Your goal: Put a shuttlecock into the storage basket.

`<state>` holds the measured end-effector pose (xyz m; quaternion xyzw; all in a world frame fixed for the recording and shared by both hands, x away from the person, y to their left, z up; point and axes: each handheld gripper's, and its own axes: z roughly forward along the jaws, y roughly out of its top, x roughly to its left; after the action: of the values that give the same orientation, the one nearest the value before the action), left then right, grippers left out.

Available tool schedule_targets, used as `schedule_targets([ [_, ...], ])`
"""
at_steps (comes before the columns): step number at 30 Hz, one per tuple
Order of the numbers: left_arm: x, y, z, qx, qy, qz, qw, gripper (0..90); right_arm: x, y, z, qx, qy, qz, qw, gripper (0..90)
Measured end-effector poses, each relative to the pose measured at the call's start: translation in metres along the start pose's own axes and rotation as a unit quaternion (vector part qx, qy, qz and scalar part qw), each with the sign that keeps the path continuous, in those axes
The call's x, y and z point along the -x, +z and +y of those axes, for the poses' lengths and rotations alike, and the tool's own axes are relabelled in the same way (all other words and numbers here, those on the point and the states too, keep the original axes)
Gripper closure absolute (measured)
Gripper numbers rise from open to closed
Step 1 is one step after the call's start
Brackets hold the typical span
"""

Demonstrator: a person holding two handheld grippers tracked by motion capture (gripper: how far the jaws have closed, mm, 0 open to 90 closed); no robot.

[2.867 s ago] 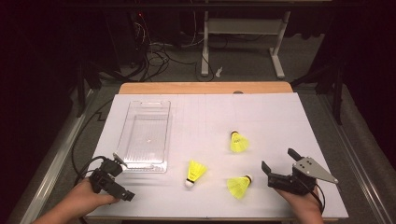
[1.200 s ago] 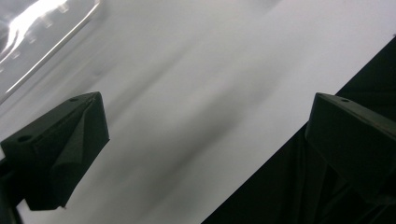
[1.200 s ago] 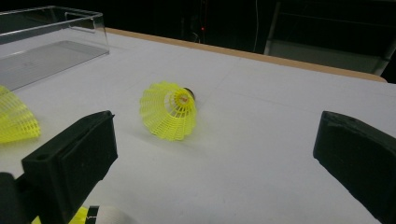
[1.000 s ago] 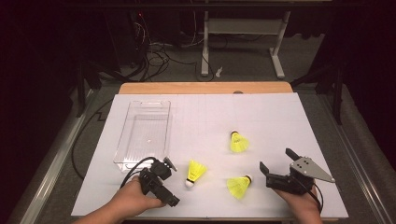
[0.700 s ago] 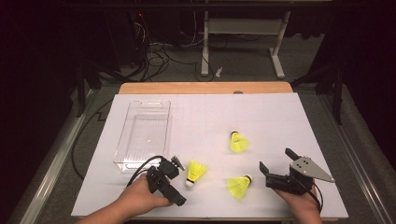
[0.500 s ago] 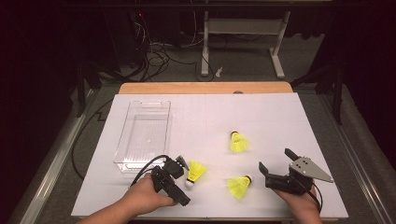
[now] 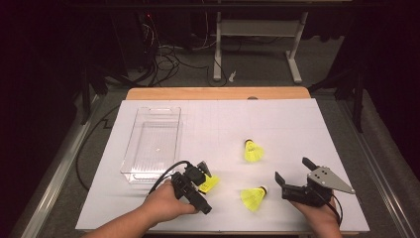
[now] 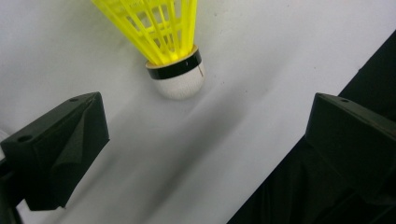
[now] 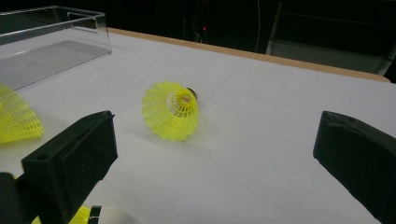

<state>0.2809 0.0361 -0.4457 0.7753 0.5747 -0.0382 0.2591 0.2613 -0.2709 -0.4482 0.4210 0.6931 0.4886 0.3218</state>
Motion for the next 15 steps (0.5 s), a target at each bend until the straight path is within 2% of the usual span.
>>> schedule_targets([
  [3, 0.001, 0.002, 0.003, -0.002, 0.007, 0.002, 1.0, 0.6, 0.0, 0.0, 0.0, 0.0, -0.001, 0.0, 1.0, 0.2],
  [11, 0.003, 0.004, 0.012, 0.002, 0.0, 0.006, 1.0, 0.7, 0.0, 0.0, 0.0, 0.001, -0.001, 0.001, 1.0, 0.2],
  [15, 0.001, 0.007, 0.014, -0.005, 0.004, 0.019, 0.9998, 1.8, 0.001, 0.0, 0.0, 0.001, 0.007, 0.003, 1.0, 0.2],
])
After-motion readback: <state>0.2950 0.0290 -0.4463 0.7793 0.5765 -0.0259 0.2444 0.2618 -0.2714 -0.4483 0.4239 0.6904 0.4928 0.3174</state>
